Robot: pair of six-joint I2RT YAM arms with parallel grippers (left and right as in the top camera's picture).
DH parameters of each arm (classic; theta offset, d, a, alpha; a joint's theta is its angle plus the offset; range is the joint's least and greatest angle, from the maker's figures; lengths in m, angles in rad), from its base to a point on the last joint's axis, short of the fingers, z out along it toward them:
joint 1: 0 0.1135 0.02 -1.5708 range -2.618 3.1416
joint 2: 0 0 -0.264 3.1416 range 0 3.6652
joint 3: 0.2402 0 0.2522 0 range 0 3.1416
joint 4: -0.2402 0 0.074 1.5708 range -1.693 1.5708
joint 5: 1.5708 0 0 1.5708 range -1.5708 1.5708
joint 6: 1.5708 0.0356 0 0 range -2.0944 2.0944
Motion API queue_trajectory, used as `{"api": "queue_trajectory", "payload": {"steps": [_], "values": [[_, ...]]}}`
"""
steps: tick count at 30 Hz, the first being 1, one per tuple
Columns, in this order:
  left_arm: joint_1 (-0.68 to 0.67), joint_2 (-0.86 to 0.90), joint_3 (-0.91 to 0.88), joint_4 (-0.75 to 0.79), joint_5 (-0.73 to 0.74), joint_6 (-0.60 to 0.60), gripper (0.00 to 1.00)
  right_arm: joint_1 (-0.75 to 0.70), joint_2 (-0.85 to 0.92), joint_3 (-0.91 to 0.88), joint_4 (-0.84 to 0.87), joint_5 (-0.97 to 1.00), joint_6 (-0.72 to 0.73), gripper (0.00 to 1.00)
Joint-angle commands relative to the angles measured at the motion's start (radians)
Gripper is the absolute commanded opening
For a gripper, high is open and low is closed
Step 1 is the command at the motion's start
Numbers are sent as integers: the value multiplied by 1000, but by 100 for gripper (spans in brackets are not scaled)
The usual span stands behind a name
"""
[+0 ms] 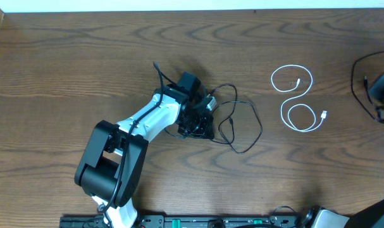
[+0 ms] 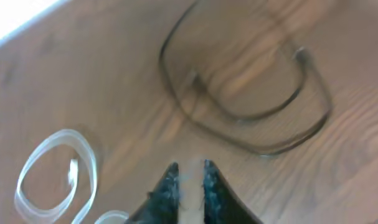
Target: Untangle cables
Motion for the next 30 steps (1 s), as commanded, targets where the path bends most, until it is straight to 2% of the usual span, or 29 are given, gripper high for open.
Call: {"api": "queue_trajectory", "payload": {"steps": [1,4,7,11,14,19,24,27,30], "values": [[0,3,-8,-5,-10,17,8,14,43,-1,-85,-259,-32,19],[0,3,-8,-5,-10,17,7,41,88,-8,-91,-356,-121,30],[0,3,-8,-5,-10,17,8,80,154,-8,-84,-358,-219,38],[0,3,-8,-5,-10,17,7,107,244,-8,-45,-358,-319,39],[0,3,-8,-5,-10,17,7,106,311,-8,8,-354,-331,38],[0,3,-8,-5,-10,17,8,106,416,-8,101,-401,-330,23],[0,3,-8,-5,-10,16,7,106,495,-8,166,-524,-330,29],[0,3,-8,-5,-10,16,7,107,540,-8,202,-586,-330,38],[0,3,-8,-5,-10,16,7,107,567,-8,214,-591,-330,40]]}}
